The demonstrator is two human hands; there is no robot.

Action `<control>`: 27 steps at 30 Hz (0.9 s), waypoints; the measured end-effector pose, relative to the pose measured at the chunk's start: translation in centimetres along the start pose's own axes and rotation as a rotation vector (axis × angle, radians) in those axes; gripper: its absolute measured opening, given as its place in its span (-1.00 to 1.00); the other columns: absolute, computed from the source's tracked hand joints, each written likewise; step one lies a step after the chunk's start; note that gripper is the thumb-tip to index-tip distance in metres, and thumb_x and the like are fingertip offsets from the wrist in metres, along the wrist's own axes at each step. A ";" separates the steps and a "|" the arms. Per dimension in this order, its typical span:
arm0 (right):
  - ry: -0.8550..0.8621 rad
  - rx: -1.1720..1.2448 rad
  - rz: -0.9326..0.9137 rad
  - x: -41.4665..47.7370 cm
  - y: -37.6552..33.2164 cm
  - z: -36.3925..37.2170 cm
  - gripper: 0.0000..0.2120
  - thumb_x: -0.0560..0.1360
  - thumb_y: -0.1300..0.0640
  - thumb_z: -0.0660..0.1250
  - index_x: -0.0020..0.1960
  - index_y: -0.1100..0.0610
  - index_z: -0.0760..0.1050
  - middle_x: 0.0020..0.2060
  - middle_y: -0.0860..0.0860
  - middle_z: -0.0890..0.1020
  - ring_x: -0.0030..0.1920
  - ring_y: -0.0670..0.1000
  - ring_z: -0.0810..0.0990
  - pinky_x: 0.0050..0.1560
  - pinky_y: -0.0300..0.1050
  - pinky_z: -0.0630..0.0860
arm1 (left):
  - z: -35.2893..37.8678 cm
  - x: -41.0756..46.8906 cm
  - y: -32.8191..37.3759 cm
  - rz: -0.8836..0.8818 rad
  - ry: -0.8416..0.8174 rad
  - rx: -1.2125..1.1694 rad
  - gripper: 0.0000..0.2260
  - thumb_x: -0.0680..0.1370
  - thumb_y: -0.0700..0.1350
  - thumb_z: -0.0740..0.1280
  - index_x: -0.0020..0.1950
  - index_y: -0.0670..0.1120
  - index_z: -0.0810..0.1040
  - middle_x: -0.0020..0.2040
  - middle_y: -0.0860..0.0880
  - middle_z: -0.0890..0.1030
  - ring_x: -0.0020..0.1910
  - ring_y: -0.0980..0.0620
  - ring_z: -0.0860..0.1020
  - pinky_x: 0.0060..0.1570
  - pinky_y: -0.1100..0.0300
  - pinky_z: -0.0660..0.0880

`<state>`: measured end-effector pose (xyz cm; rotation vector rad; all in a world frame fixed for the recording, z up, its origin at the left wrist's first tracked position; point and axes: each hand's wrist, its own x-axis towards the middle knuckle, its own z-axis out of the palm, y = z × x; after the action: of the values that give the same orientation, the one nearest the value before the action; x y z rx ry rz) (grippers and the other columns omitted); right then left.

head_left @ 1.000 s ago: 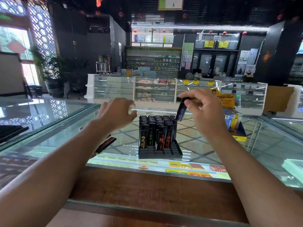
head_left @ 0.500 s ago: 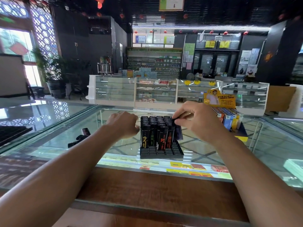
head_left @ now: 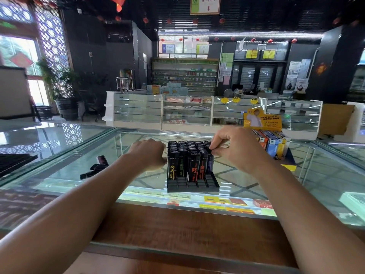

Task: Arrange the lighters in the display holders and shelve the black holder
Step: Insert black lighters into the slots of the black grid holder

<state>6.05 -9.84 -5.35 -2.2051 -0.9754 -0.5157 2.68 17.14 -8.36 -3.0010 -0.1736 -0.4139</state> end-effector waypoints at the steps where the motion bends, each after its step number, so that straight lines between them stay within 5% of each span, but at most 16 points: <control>1: -0.002 -0.009 -0.006 0.0 0.0 0.1 -0.73 0.43 0.30 0.61 -0.18 -0.06 0.65 -0.16 -0.11 0.68 -0.15 -0.17 0.65 -0.02 -0.19 0.61 | 0.0 0.0 0.0 -0.005 -0.003 0.005 -0.72 0.65 0.13 0.28 0.22 -0.01 0.58 0.17 -0.05 0.68 0.19 -0.07 0.60 0.28 -0.05 0.47; 6: 0.053 -0.117 -0.013 -0.3 -1.1 0.4 -0.96 0.62 0.04 0.41 0.02 -0.03 0.63 -0.02 -0.17 0.65 0.01 -0.15 0.62 0.09 -0.02 0.62 | -0.8 -0.3 0.0 -0.048 -0.014 0.008 -0.67 0.63 0.08 0.30 0.34 -0.02 0.56 0.26 -0.07 0.65 0.29 -0.09 0.57 0.33 -0.09 0.43; 9: 0.122 -0.267 0.008 0.0 -2.6 0.4 -0.76 0.67 -0.15 0.29 0.19 -0.04 0.58 0.14 -0.13 0.67 0.14 -0.08 0.62 0.08 -0.07 0.55 | -1.8 -1.4 0.0 -0.105 0.001 0.019 -0.68 0.63 0.04 0.31 0.33 -0.07 0.56 0.27 -0.09 0.63 0.29 -0.10 0.55 0.32 -0.09 0.42; 13: 0.069 -0.314 -0.019 1.2 -6.3 1.3 -0.63 0.67 -0.17 0.27 0.36 0.01 0.51 0.30 -0.05 0.63 0.27 0.02 0.59 0.16 -0.02 0.47 | -2.9 -4.4 -1.8 -0.194 0.031 0.061 -0.64 0.66 0.11 0.21 0.33 -0.08 0.55 0.27 -0.12 0.61 0.28 -0.12 0.54 0.29 -0.06 0.42; 19: -0.044 -0.297 -0.083 2.4 -12.2 5.8 -0.61 0.66 -0.15 0.29 0.40 0.03 0.48 0.28 0.01 0.64 0.23 0.07 0.60 0.10 -0.04 0.44 | -5.1 -8.8 -8.2 -0.319 -0.068 0.102 -0.27 0.63 0.42 -0.13 0.57 -0.01 0.37 0.45 -0.14 0.53 0.37 -0.16 0.52 0.36 -0.12 0.38; 23: -0.013 -0.361 -0.188 2.7 -14.0 8.7 -0.71 0.66 -0.04 0.29 0.31 0.06 0.53 0.15 0.02 0.69 0.17 0.08 0.61 0.31 0.03 0.41 | -4.7 -11.3 -9.4 -0.337 -0.222 0.054 -0.10 0.51 0.56 -0.20 0.62 0.01 0.26 0.58 -0.15 0.37 0.51 -0.16 0.40 0.44 -0.18 0.31; 27: 0.062 -0.368 -0.249 2.0 -13.8 10.6 -0.79 0.65 0.00 0.27 0.21 0.06 0.56 0.03 -0.03 0.70 0.11 0.07 0.60 0.36 0.06 0.38 | -3.1 -12.4 -8.9 -0.291 -0.241 0.060 -0.30 0.58 0.48 -0.03 0.50 0.04 0.40 0.45 -0.15 0.49 0.38 -0.18 0.48 0.28 -0.11 0.39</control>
<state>-2.21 5.59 -5.99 -2.3791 -1.2075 -0.9369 -11.16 24.29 -7.98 -2.9620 -0.6355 -0.0644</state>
